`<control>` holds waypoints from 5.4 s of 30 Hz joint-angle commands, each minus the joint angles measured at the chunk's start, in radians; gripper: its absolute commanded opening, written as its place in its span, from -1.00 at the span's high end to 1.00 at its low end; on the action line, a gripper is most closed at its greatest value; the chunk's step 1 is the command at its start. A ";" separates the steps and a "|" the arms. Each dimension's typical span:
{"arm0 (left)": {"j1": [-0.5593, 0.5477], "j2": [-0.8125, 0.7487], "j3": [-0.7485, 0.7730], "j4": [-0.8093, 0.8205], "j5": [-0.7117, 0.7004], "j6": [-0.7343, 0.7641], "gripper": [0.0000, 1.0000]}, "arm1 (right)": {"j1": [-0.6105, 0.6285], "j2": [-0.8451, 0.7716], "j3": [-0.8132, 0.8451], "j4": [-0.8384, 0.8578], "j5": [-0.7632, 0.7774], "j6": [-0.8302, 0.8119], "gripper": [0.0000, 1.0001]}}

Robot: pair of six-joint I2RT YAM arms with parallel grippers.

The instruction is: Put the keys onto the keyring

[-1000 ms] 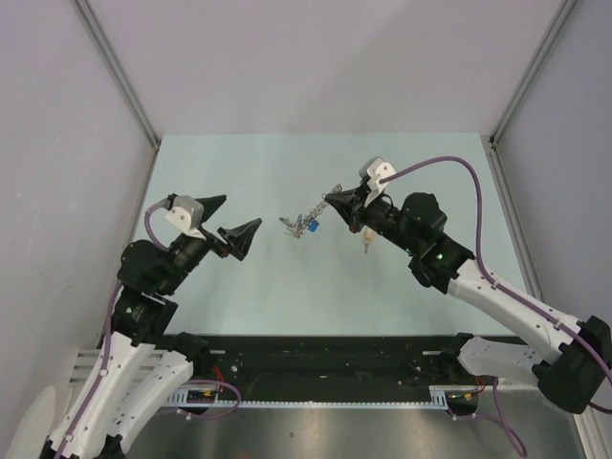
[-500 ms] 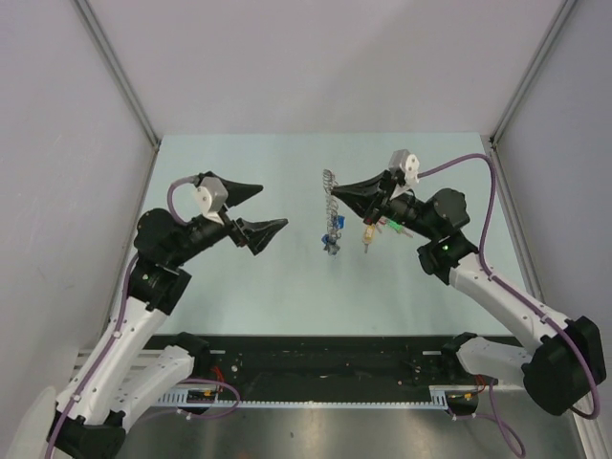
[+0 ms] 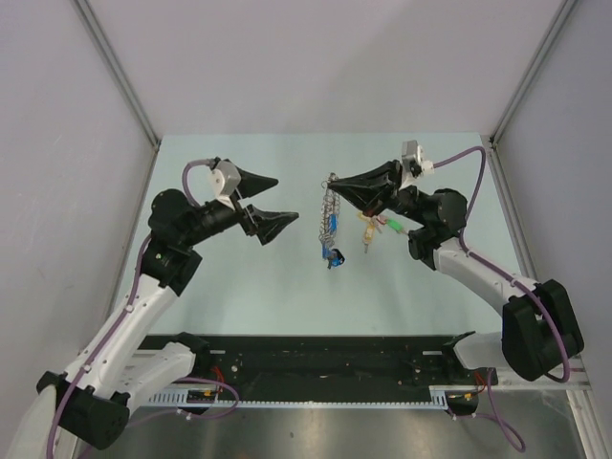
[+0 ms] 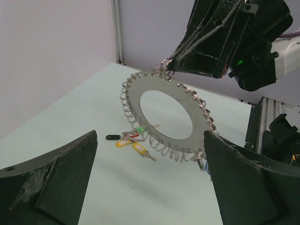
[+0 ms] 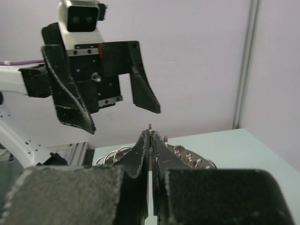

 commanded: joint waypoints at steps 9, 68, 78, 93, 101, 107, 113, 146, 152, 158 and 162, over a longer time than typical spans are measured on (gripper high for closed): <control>-0.039 0.137 0.090 0.106 0.252 -0.013 -0.59 | 0.105 0.019 0.024 0.061 -0.097 -0.030 1.00; -0.053 0.063 0.057 -0.210 0.168 0.246 0.99 | 0.090 -0.223 0.024 -0.682 0.167 -0.424 0.13; -0.053 0.065 0.061 -0.238 0.179 0.266 0.99 | 0.145 -0.149 0.026 -0.677 0.154 -0.428 -0.13; -0.055 0.091 0.059 -0.224 0.230 0.245 0.99 | 0.171 -0.034 0.039 -0.582 0.124 -0.385 -0.15; -0.067 0.114 0.080 -0.277 0.239 0.281 0.99 | 0.160 0.012 0.082 -0.630 0.344 -0.358 -0.14; -0.074 0.114 0.099 -0.359 0.138 0.344 0.99 | 0.111 -0.028 0.090 -0.757 0.463 -0.343 -0.13; -0.096 0.195 0.178 -0.516 -0.416 0.370 0.99 | 0.114 -0.080 0.090 -0.880 0.423 -0.418 -0.13; -0.120 0.224 0.192 -0.566 0.023 0.424 0.99 | 0.163 0.032 0.090 -0.759 0.147 -0.429 -0.18; -0.124 0.224 0.191 -0.564 0.042 0.426 0.99 | 0.163 0.053 0.090 -0.714 0.121 -0.405 -0.19; -0.137 0.232 0.196 -0.581 0.087 0.441 0.99 | 0.163 0.078 0.089 -0.631 0.116 -0.340 -0.18; -0.153 0.221 0.191 -0.590 0.099 0.467 0.99 | 0.163 0.087 0.110 -0.695 0.263 -0.340 -0.17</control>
